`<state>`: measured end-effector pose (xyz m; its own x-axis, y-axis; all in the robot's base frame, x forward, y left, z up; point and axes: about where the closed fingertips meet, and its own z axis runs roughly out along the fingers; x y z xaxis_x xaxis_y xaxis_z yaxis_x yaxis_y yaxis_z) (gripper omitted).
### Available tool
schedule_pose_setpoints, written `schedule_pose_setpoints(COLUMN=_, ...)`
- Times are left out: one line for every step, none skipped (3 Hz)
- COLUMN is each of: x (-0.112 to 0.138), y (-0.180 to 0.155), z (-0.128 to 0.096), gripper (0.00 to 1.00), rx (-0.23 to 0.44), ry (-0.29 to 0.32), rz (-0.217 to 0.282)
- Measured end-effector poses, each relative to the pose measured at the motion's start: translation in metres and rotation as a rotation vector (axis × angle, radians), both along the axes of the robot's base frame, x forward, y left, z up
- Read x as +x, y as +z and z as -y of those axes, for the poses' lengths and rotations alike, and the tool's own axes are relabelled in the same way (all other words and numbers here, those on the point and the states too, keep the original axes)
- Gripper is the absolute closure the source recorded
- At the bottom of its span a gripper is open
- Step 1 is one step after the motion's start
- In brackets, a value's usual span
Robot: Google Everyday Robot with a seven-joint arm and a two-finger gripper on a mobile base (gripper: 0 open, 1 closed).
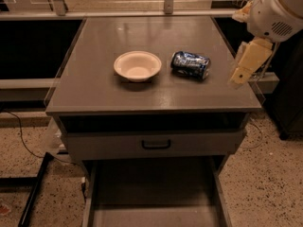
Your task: Place pepsi can into middle drawer
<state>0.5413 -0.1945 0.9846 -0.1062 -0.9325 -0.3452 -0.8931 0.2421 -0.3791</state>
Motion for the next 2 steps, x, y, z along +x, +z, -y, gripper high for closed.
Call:
schedule_pose_setpoints(x=0.018, y=-0.011, z=-0.005, gripper=0.0, rx=0.112, ry=0.05, rz=0.075)
schedule_pose_setpoints(x=0.038, y=-0.021, z=-0.011, gripper=0.0, rx=0.187, ry=0.077, rz=0.118)
